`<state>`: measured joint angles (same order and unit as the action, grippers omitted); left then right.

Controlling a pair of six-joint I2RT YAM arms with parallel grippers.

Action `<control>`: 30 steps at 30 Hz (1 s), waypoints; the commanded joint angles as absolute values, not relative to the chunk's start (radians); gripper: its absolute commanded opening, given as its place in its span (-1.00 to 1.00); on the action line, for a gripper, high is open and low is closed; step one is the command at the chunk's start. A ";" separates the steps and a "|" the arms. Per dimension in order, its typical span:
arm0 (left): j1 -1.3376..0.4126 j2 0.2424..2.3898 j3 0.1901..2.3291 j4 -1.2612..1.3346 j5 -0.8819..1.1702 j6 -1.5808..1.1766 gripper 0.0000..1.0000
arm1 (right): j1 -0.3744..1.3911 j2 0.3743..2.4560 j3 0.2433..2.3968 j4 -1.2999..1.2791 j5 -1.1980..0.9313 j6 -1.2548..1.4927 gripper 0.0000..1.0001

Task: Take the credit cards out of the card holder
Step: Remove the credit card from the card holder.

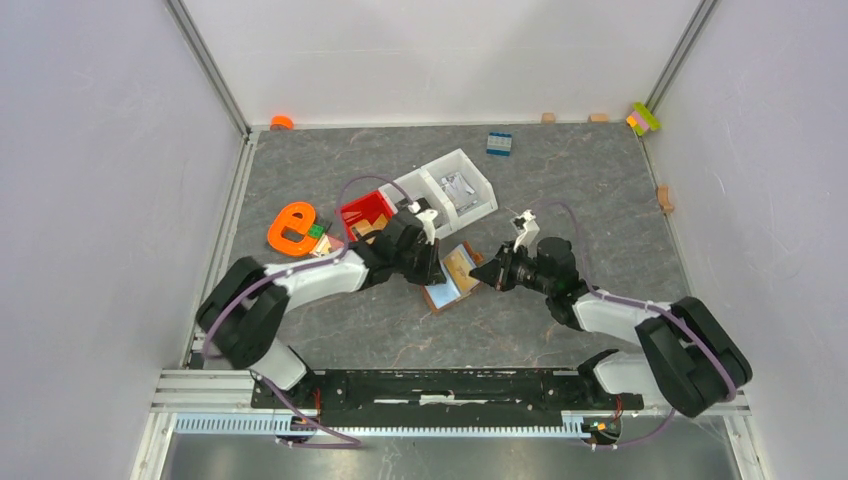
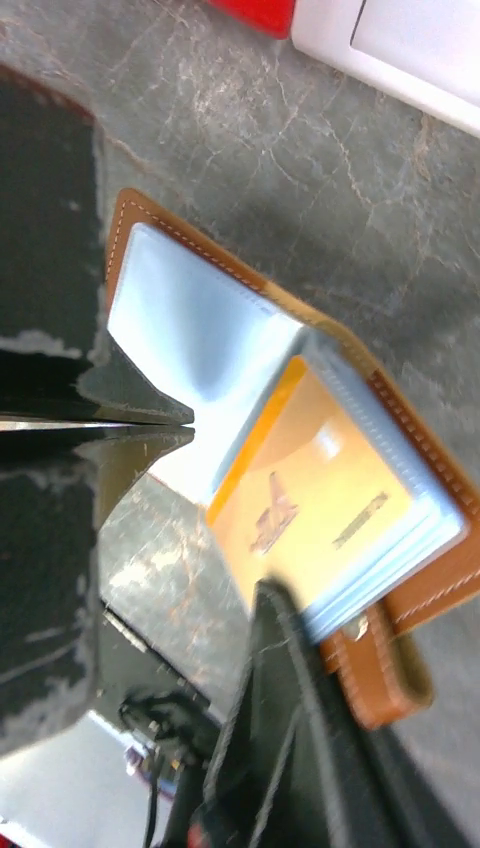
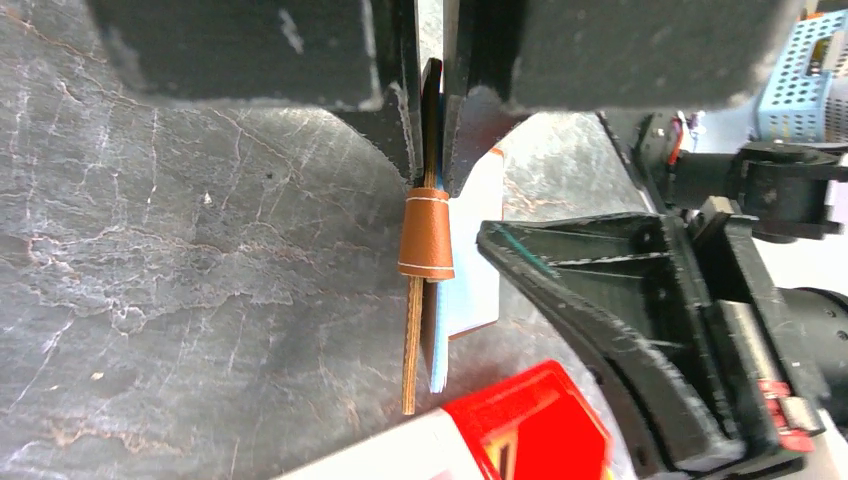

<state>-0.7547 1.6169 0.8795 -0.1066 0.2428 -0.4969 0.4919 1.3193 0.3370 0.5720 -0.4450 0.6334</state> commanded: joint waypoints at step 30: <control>-0.680 1.324 0.543 0.799 0.646 -0.736 -0.52 | 0.424 1.185 0.091 1.593 -0.678 1.095 -1.00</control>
<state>-0.6827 1.3380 0.5648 0.6647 0.6006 -0.6846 0.4175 1.1637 0.0872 1.3327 -0.5983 0.9962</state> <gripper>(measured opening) 0.283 0.086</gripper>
